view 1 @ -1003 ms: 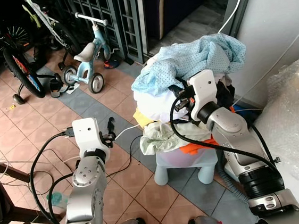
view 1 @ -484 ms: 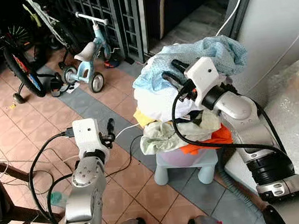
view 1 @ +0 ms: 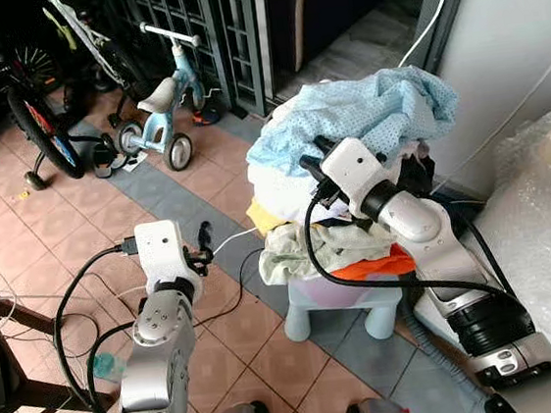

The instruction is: Clothes washing

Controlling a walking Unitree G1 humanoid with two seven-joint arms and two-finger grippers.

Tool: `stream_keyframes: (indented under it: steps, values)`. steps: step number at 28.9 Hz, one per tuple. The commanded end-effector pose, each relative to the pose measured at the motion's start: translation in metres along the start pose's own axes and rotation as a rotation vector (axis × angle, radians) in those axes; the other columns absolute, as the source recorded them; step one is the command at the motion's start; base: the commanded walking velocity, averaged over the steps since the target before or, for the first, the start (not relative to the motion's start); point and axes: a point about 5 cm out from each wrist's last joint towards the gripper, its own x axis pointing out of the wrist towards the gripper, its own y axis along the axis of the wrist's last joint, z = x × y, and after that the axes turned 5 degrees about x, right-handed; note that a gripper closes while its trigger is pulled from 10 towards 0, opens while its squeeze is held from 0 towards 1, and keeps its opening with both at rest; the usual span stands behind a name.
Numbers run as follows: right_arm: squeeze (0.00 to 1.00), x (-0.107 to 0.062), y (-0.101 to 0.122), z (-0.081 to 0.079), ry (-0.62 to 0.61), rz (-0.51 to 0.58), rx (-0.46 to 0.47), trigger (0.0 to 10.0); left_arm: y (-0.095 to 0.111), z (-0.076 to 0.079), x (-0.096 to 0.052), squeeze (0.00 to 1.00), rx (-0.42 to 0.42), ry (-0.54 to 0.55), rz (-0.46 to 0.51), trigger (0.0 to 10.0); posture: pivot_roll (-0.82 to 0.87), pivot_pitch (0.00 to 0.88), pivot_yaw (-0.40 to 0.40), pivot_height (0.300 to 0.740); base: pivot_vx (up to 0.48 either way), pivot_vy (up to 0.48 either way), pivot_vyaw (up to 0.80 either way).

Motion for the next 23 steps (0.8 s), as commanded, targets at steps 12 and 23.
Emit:
stream_keyframes:
  steps: [12,23]
  values:
    - [0.00,-0.006,-0.013,0.004,-0.084,-0.064,-0.080,0.0,0.003,-0.004,0.004,0.00,0.026,0.013,0.010,10.0,-0.03,0.083,0.060,0.740,0.000,0.000,0.00]
    - [0.00,-0.015,-0.032,0.024,-0.160,-0.173,-0.135,4.8,0.001,-0.003,0.003,0.00,0.023,0.013,0.001,10.0,-0.03,0.089,0.057,0.740,0.000,0.000,0.00]
